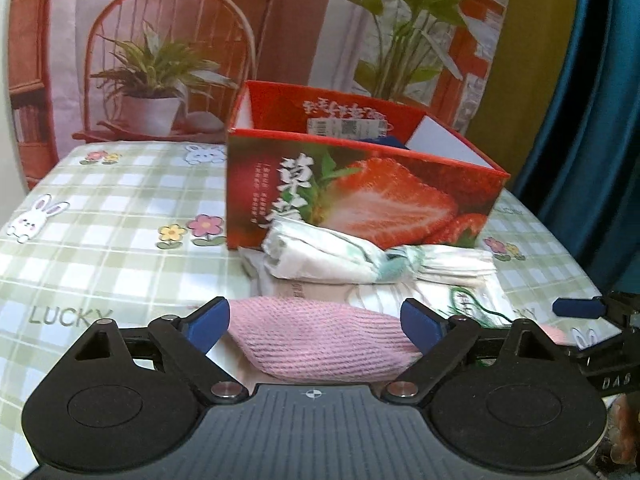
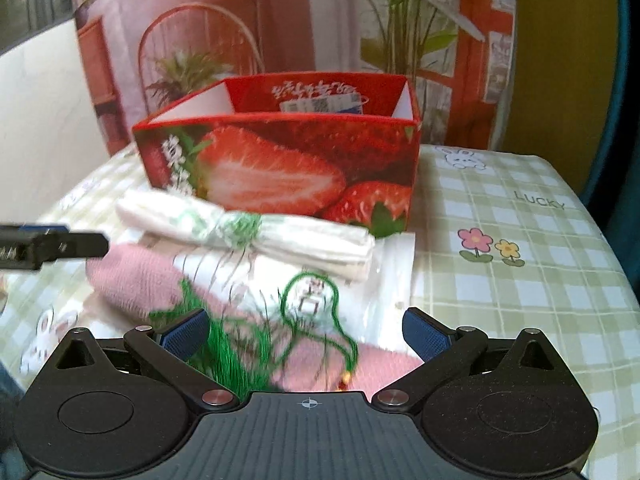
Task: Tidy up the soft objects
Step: 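Move both open grippers down to the green tasseled pouch, then close the left gripper on the green pouch while the right gripper also closes on it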
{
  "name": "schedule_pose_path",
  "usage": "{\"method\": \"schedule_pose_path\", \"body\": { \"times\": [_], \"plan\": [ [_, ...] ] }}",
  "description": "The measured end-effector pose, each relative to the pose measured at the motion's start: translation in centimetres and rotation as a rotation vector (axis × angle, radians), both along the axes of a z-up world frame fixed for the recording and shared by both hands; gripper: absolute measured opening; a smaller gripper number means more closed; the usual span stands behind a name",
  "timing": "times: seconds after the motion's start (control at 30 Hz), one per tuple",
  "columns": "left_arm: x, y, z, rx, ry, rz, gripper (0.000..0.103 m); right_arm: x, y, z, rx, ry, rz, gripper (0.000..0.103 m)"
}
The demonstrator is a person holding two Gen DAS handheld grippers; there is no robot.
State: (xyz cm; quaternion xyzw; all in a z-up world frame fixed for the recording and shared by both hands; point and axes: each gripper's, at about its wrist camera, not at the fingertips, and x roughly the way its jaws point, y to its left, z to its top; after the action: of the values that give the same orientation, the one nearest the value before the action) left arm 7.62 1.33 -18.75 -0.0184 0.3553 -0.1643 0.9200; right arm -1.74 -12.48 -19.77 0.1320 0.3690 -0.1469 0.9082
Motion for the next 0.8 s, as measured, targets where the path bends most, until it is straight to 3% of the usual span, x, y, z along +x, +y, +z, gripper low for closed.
{"method": "schedule_pose_path", "body": {
  "times": [0.27, 0.4, 0.6, 0.8],
  "plan": [
    [-1.1, -2.3, -0.5, -0.039, 0.041, -0.115, 0.089, -3.9, 0.3, 0.2, 0.029, 0.064, 0.062, 0.095],
    [-1.6, -3.6, -0.6, -0.048, 0.056, -0.163, 0.086, -5.6, 0.3, -0.3, 0.085, 0.084, 0.083, 0.081],
    [-2.1, -4.3, -0.7, -0.064, 0.069, -0.207, 0.081, -5.3, 0.9, -1.1, 0.142, 0.113, 0.152, 0.042],
    [-1.8, -4.5, -1.1, -0.097, 0.103, -0.241, 0.064, -3.2, 1.4, -0.9, 0.139, 0.089, 0.221, 0.039]
  ]
}}
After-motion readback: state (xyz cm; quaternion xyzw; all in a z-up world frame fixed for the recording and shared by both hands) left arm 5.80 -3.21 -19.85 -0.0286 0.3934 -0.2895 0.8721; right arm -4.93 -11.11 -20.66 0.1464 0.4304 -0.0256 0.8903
